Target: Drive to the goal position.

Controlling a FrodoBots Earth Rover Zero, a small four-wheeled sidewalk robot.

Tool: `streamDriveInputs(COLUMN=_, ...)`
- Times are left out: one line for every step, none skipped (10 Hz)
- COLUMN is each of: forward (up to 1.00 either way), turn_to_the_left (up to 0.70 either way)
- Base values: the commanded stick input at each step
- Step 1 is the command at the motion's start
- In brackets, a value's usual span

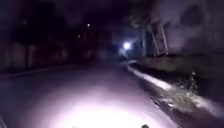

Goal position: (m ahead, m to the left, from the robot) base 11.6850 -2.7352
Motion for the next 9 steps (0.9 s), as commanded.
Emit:
streamDriveInputs(forward=0.7, turn_to_the_left=0.0)
streamDriveInputs(forward=0.7, turn_to_the_left=0.0)
streamDriveInputs(forward=0.7, turn_to_the_left=0.0)
streamDriveInputs(forward=0.7, turn_to_the_left=0.0)
streamDriveInputs(forward=0.7, turn_to_the_left=0.0)
streamDriveInputs(forward=0.7, turn_to_the_left=0.0)
streamDriveInputs(forward=0.7, turn_to_the_left=0.0)
streamDriveInputs(forward=0.7, turn_to_the_left=0.0)
streamDriveInputs(forward=0.7, turn_to_the_left=0.0)
